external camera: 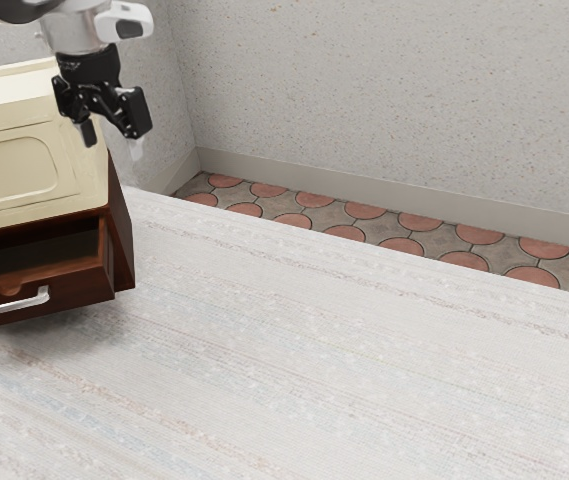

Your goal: Push the drawer handle with one arm to close the drawer

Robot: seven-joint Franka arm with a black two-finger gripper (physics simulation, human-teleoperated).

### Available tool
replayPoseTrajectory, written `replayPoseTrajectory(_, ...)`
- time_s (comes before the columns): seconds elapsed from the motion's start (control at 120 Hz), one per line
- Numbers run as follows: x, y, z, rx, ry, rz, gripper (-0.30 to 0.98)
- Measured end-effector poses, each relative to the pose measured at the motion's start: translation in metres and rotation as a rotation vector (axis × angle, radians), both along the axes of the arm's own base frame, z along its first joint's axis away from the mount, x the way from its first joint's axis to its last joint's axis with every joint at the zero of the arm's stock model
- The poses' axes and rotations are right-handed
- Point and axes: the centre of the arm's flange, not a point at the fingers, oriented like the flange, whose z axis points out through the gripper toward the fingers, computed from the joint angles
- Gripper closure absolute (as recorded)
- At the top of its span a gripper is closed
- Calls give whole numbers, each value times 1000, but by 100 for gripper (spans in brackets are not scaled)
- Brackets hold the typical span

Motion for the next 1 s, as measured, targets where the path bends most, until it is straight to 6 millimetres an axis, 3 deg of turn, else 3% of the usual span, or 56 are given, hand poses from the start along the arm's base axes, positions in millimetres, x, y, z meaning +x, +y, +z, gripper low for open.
replayPoseTrajectory(0.217,4,3,-4,16,0,5,1)
replayPoseTrajectory(0.275,-17,7,-4,17,15,19,3)
replayPoseTrajectory(0.317,-30,19,-11,16,38,49,13)
replayPoseTrajectory(0.383,-54,53,-41,6,91,134,32)
replayPoseTrajectory(0.475,-107,98,-93,-13,132,279,51)
replayPoseTrajectory(0.6,-169,141,-153,-25,104,476,66)
replayPoseTrajectory(0.658,-184,163,-171,-30,96,576,69)
replayPoseTrajectory(0.783,-189,196,-199,-27,96,719,74)
replayPoseTrajectory(1.0,-166,201,-254,-70,48,810,77)
